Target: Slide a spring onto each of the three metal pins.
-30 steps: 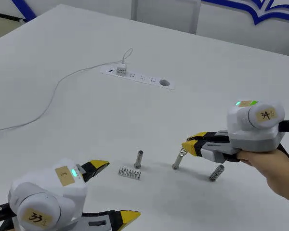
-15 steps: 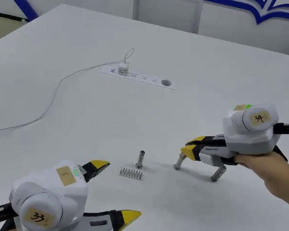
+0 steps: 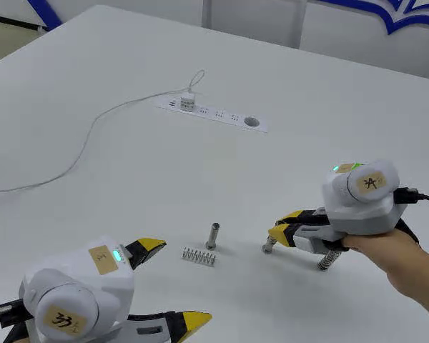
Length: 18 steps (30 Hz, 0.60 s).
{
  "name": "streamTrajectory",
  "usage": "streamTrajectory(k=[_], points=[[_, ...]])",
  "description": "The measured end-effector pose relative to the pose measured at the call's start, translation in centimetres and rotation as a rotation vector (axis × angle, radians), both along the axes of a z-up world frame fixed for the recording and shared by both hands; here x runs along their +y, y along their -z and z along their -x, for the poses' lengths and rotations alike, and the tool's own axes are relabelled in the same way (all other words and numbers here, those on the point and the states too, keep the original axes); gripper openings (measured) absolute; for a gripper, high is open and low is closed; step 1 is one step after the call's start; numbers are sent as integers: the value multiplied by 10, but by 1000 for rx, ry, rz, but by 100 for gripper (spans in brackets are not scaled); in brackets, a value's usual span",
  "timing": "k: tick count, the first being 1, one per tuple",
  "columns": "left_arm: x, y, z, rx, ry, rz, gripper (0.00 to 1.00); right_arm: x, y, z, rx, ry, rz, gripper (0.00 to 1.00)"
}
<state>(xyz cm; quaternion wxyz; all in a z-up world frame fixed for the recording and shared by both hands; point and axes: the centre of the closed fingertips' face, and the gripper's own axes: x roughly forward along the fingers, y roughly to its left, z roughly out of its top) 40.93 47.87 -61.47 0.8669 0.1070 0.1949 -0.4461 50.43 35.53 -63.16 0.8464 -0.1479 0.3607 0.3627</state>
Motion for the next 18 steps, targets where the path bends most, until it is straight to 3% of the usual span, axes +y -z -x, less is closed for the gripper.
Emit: streamTrajectory(k=[18], points=[[1, 0, -1, 5, -10, 1, 69, 1, 14, 6, 26, -12, 24, 11]])
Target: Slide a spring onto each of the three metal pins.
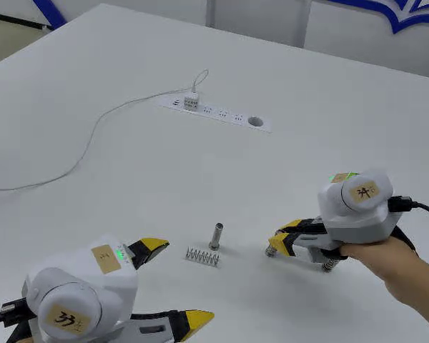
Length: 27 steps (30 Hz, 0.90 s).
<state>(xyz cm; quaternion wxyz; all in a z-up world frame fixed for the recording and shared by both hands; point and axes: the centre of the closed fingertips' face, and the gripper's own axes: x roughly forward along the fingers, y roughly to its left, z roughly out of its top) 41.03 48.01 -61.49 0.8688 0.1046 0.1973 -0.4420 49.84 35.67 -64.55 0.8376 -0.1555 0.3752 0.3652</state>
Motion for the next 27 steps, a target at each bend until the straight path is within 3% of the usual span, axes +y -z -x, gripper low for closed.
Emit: streamTrajectory(k=[27], points=[[0, 1, 1, 2, 3, -5, 69, 0, 8, 3, 14, -19, 29, 12]])
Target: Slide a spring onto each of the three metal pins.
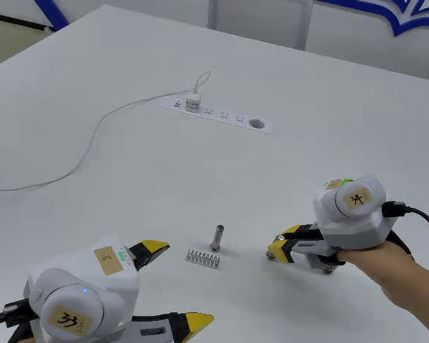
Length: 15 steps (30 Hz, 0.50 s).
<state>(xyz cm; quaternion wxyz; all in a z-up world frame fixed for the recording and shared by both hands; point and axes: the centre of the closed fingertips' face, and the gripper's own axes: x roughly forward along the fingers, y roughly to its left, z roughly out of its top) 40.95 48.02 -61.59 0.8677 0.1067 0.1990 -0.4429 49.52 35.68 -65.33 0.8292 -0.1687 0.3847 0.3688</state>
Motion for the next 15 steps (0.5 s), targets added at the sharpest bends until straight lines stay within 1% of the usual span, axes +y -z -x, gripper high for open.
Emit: streamTrajectory(k=[8, 15], points=[[0, 0, 0, 0, 2, -3, 69, -1, -3, 0, -11, 1, 0, 15], [0, 1, 0, -1, 5, -7, 69, -2, -15, -2, -44, 9, -12, 17]])
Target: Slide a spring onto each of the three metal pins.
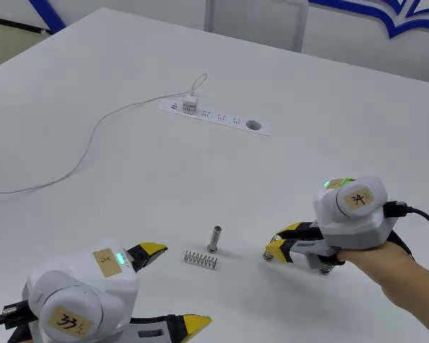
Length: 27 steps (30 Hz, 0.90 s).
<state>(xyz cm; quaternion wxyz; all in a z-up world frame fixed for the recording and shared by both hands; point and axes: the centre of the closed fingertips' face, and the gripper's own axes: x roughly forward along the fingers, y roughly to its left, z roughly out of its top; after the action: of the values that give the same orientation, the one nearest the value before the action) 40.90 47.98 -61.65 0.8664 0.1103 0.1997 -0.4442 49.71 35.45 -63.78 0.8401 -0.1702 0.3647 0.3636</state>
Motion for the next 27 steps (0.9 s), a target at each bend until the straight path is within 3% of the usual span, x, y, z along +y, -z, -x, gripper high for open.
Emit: streamTrajectory(k=[4, 7, 10, 14, 24, 27], points=[[0, -1, 0, -1, -3, 2, 69, -1, -11, -4, -36, 11, -7, 18], [1, -2, -1, -3, -7, 7, 69, 2, -26, -7, -92, 9, -8, 18], [1, -2, -1, -4, -8, 8, 68, 14, -40, -7, -131, -5, -38, 18], [1, -4, -2, -9, -10, 13, 68, 34, -47, 0, -139, -48, -68, 18], [-1, -7, -1, -16, -4, 20, 69, 73, -21, 28, -68, -160, -73, 18], [-1, -8, -1, -16, 3, 24, 69, 80, -9, 36, -50, -192, -48, 18]])
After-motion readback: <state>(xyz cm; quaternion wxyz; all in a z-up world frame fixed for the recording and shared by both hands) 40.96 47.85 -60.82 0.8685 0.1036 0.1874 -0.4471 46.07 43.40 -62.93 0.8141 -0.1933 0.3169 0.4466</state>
